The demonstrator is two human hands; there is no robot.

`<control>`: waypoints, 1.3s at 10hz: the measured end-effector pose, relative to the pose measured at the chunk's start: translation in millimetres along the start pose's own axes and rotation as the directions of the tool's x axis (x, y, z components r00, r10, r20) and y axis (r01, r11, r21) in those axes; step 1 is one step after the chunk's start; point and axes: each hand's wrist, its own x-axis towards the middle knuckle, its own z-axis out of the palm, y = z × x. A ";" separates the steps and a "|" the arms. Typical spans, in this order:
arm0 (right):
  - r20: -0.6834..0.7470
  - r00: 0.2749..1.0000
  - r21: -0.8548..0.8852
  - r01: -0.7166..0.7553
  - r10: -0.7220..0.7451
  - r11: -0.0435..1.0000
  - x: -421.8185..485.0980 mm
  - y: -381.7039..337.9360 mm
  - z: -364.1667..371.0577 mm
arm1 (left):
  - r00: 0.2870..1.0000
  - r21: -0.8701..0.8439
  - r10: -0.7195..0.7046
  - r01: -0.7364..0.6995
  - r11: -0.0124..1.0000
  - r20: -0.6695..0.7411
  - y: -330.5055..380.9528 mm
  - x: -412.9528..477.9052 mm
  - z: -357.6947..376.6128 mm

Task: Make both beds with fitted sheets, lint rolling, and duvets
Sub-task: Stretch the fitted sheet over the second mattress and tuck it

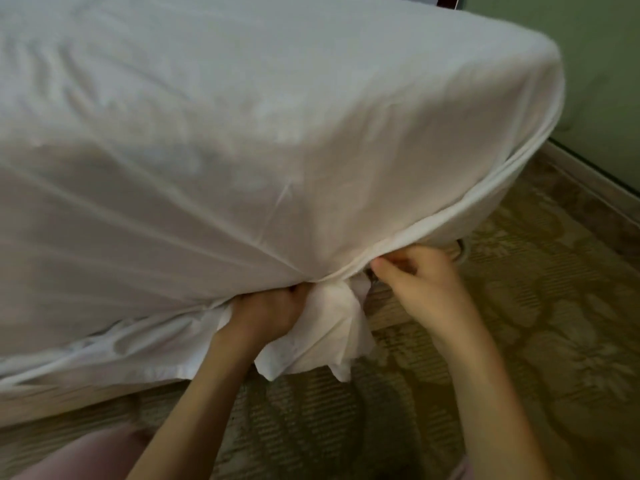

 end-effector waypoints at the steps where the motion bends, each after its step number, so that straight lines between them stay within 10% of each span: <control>1: 0.037 0.997 0.021 0.065 -0.066 0.998 -3.5 -11.3 26.7 | 0.995 0.216 0.100 -0.093 0.972 -0.024 0.2 -28.2 -6.2; 3: 0.170 0.985 0.246 -0.027 -0.016 0.969 0.1 -3.4 50.4 | 0.986 0.110 0.155 -0.161 0.981 0.059 -17.7 -59.2 -35.2; 4: 0.137 0.990 -0.054 0.045 -0.037 0.998 -0.4 2.4 66.2 | 0.994 -0.151 0.062 -0.076 0.986 -0.092 -19.2 -61.4 -45.8; 5: 0.205 0.979 -0.284 0.041 0.019 0.958 -7.7 -1.6 78.8 | 0.911 -0.431 -0.216 0.047 0.901 -0.352 -20.2 -67.1 -30.0; 6: 0.175 0.974 -0.029 -0.139 0.141 0.990 -7.3 -9.5 85.1 | 0.712 -0.651 -0.529 0.133 0.747 -0.462 -36.7 -80.1 -9.6; 7: 0.311 0.894 0.609 -0.447 0.322 0.655 -14.9 -24.8 97.3 | 0.536 -0.735 -0.674 0.137 0.664 -0.509 -66.8 -91.5 -5.7; 8: 0.377 0.850 0.797 -0.500 0.368 0.339 -21.2 -34.7 112.6 | 0.356 -0.842 -0.818 0.135 0.523 -0.451 -102.4 -96.5 -17.6; 10: 0.241 0.921 0.415 -0.383 0.306 0.825 -11.9 -21.4 102.4 | 0.472 -0.925 -0.805 0.067 -0.375 0.361 -185.3 -87.8 -55.1; 12: -0.066 0.965 -0.165 -0.260 0.252 0.951 -10.1 1.4 72.3 | 0.549 -0.957 -0.809 -0.054 -0.284 0.209 -190.4 -78.8 -42.7; 13: -0.033 0.937 -0.094 -0.348 0.346 0.933 -12.7 -2.7 72.9 | 0.579 -0.984 -0.811 -0.079 -0.161 0.086 -160.3 -87.4 -39.6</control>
